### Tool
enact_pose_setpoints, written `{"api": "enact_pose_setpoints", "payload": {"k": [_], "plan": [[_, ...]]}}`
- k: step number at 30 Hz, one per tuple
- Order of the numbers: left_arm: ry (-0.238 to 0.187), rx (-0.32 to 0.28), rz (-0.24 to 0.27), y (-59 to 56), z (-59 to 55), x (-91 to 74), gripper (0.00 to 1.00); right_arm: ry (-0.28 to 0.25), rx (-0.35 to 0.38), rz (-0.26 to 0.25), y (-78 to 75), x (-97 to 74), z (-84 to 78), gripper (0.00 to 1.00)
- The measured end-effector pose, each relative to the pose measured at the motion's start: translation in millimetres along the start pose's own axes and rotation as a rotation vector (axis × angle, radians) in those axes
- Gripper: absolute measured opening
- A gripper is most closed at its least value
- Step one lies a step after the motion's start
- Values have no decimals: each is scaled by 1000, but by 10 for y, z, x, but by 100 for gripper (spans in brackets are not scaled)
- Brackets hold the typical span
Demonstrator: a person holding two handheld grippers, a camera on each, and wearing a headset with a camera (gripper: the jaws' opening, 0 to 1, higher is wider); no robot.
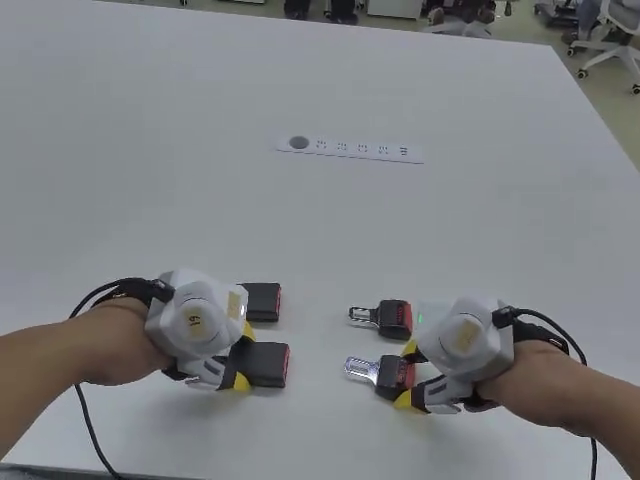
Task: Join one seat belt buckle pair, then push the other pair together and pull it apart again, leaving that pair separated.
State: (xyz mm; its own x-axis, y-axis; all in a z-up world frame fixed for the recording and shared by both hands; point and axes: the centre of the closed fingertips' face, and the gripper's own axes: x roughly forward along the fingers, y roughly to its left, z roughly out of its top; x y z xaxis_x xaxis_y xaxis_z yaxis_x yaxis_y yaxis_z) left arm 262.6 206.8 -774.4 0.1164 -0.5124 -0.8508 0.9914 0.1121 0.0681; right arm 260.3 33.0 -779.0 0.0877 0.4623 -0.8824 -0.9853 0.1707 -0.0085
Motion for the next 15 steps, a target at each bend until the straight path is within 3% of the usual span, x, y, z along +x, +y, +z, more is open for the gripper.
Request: {"api": "enact_pose_setpoints", "payload": {"k": [5, 11, 15], "plan": [[-8, -15, 5, 0, -11, 0, 33, 27, -2, 1, 14, 10, 24, 33], [-9, -26, 1, -5, -16, 9, 33, 21, -9, -18, -14, 70, 138, 33], [-7, -26, -1, -17, -4, 5, 33, 20, -31, -6, 29, 110, 219, 33]]}}
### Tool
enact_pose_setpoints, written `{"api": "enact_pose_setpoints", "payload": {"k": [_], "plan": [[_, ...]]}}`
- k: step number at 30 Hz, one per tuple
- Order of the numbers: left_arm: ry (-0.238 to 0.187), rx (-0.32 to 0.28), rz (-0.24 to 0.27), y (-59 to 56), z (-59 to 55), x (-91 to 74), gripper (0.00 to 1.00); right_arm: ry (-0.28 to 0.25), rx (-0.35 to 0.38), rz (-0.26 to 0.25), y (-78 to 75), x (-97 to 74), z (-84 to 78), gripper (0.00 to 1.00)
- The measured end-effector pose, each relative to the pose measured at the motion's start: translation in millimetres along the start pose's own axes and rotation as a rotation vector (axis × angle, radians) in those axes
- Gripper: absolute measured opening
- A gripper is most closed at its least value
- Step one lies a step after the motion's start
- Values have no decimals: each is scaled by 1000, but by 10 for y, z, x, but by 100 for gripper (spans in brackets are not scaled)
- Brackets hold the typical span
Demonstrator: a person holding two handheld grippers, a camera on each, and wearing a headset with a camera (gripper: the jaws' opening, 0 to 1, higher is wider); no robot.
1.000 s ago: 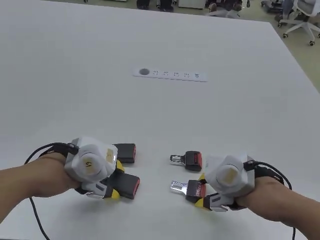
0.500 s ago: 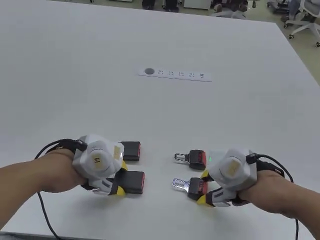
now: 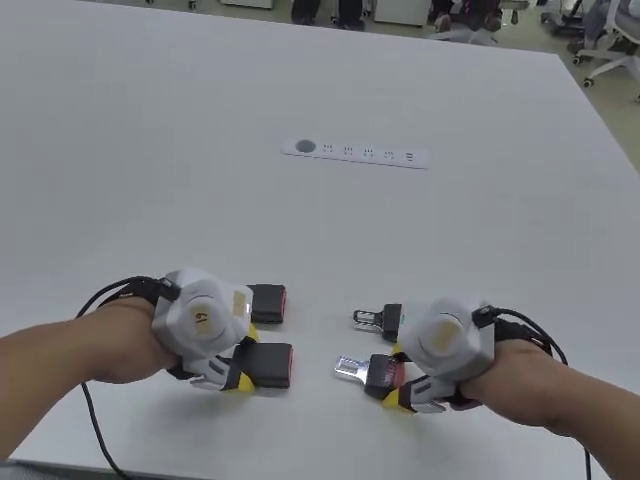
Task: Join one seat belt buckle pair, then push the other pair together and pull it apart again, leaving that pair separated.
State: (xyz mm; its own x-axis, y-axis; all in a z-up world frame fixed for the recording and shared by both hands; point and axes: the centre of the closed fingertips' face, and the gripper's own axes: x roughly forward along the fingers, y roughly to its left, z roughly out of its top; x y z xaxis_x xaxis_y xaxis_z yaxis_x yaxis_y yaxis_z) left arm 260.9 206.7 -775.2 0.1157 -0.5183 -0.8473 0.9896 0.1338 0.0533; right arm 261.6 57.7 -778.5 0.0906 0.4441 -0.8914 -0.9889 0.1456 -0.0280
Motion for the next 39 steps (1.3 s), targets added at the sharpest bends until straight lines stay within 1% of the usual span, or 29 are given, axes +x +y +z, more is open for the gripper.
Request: {"api": "enact_pose_setpoints", "payload": {"k": [2, 6, 8, 12, 17, 18, 19, 21, 22, 23, 27, 30, 33, 36, 39], "plan": [[-2, 3, 2, 1, -3, 1, 33, -3, -4, 1, 1, 33, 57, 33], [2, 9, 10, -1, 0, -1, 33, -16, -14, 19, 68, 101, 183, 33], [4, 8, 8, -17, 16, 0, 33, -27, -8, 29, 81, 132, 235, 33], [15, 9, 3, -9, 3, 5, 33, -32, -21, 33, 98, 194, 354, 33], [17, 9, -1, -7, 12, 4, 33, -23, -65, 41, 157, 233, 463, 33], [19, 7, -1, -7, 10, 2, 33, -11, -77, 38, 143, 232, 476, 33], [19, 8, -2, -9, 19, 3, 33, -22, -94, 34, 132, 226, 506, 33], [20, 9, -2, -7, 20, 1, 33, -26, -92, 36, 116, 241, 541, 33], [21, 11, -3, -4, 20, 0, 33, -29, -98, 35, 114, 259, 553, 33], [21, 11, -4, -2, 23, 1, 33, -29, -121, 17, 91, 279, 572, 33], [18, 13, -5, 1, 28, 5, 33, -34, -109, 37, 95, 294, 599, 33], [13, 13, -6, -3, 30, 4, 33, -55, -90, 51, 102, 275, 582, 32], [14, 16, -13, 3, 20, 10, 33, -58, -101, 52, 99, 283, 598, 32], [10, 17, -23, 8, 16, 12, 33, -60, -115, 41, 99, 285, 622, 31], [12, 16, -27, 9, 11, 15, 33, -67, -104, 40, 87, 292, 637, 31]]}}
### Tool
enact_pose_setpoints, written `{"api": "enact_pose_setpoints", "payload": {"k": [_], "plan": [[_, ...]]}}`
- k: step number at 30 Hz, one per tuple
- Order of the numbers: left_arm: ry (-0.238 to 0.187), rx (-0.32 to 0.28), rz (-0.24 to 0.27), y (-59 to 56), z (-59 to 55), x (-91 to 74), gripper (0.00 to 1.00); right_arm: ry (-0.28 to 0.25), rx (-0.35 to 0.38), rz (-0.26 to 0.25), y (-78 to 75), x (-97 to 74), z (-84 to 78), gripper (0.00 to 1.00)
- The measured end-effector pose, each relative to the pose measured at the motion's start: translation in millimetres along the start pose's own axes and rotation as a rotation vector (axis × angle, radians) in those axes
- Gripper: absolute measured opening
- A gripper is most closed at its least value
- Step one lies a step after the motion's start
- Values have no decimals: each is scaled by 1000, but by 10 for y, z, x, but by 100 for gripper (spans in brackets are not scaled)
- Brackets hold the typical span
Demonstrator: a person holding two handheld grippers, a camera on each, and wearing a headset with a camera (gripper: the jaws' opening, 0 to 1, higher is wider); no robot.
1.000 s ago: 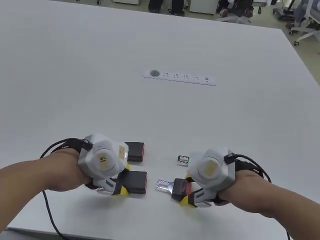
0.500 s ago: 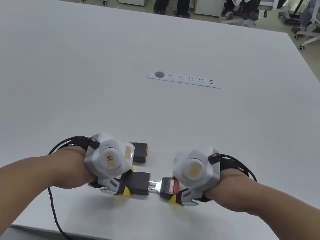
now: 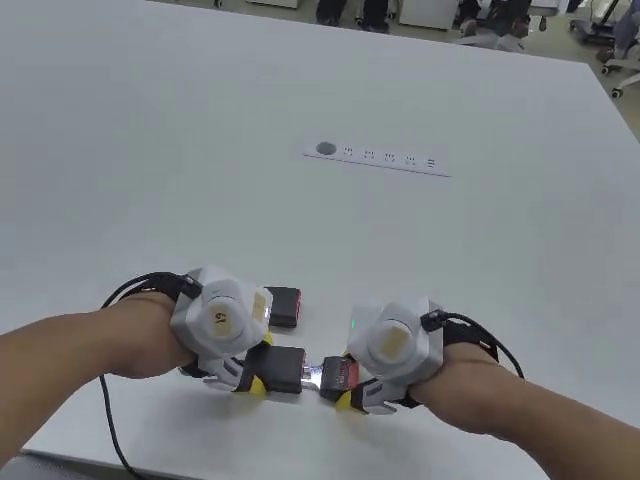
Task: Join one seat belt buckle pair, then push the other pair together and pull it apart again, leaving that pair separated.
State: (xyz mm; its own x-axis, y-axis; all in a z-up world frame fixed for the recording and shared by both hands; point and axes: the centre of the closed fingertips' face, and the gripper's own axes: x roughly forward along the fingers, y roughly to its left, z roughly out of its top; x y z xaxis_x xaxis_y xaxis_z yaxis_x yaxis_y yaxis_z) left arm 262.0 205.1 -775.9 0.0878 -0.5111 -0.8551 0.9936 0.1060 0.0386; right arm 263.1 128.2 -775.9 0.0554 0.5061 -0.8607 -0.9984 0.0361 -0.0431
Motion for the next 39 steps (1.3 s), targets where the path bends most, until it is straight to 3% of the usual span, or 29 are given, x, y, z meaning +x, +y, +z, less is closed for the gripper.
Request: {"api": "enact_pose_setpoints", "payload": {"k": [7, 14, 15, 16, 22, 29, 39], "plan": [[-19, -21, 7, -3, -8, -1, 32, -19, 9, -7, -4, 74, 120, 31], [-10, -23, 0, -8, -6, 7, 32, -27, 11, -10, -6, 106, 176, 30], [3, -17, 1, 6, -13, 5, 32, -37, 22, -52, -58, 85, 201, 30], [9, -6, -3, 12, -10, -2, 32, -25, 2, -20, 3, 89, 181, 30], [8, -9, -2, 12, -4, -20, 32, -27, 8, -20, 13, 78, 174, 30], [-25, -29, 20, 8, -11, -41, 33, -17, -11, -24, 13, 68, 162, 31], [-12, -23, 7, -4, -11, -28, 32, 3, -21, -21, 34, 69, 126, 31]]}}
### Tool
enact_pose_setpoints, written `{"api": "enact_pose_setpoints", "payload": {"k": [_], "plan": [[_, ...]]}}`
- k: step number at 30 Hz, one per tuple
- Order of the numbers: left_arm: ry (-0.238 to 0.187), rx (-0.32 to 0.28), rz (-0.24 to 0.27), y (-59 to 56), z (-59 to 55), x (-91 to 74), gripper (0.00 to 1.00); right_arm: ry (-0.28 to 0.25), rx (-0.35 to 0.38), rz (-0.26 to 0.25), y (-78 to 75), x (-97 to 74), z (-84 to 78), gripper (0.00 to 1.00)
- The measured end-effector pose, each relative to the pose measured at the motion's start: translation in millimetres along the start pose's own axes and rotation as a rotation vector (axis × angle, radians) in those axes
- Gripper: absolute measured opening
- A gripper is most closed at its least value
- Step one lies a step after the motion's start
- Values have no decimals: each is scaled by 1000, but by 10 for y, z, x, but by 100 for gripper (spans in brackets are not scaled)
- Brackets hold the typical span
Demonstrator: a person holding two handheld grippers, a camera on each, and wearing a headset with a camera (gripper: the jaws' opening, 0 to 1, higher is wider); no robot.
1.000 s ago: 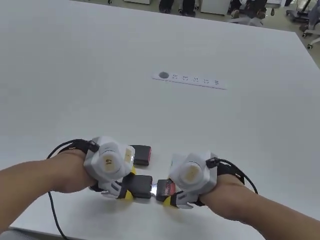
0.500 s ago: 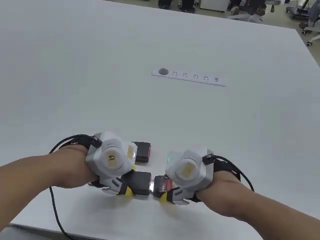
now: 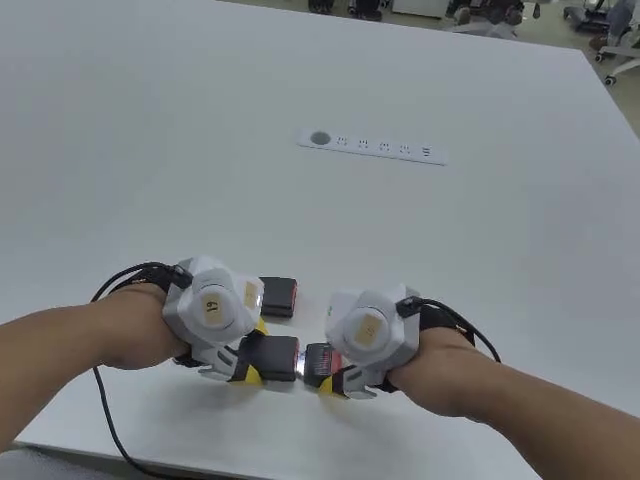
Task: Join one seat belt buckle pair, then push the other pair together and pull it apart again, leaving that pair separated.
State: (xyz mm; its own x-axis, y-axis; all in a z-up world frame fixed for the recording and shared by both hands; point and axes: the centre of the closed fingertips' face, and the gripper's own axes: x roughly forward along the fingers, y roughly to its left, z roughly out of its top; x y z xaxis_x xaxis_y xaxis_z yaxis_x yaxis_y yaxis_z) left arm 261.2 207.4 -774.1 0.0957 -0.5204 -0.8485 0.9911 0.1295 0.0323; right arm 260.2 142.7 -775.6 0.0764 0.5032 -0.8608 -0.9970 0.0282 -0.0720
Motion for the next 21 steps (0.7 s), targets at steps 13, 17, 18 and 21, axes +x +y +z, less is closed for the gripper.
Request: {"api": "enact_pose_setpoints", "payload": {"k": [13, 17, 18, 21], "plan": [[24, -4, 4, -19, 2, 9, 33, 24, 14, 0, 3, 7, 0, 31], [26, -2, -3, -26, 6, 9, 33, 5, -1, -4, 16, -10, -1, 32], [24, 0, -2, -24, 3, 8, 34, 2, -1, -5, 21, -18, -2, 32], [31, -15, -1, -3, -24, 5, 34, -1, 10, -10, 4, -4, 8, 32]]}}
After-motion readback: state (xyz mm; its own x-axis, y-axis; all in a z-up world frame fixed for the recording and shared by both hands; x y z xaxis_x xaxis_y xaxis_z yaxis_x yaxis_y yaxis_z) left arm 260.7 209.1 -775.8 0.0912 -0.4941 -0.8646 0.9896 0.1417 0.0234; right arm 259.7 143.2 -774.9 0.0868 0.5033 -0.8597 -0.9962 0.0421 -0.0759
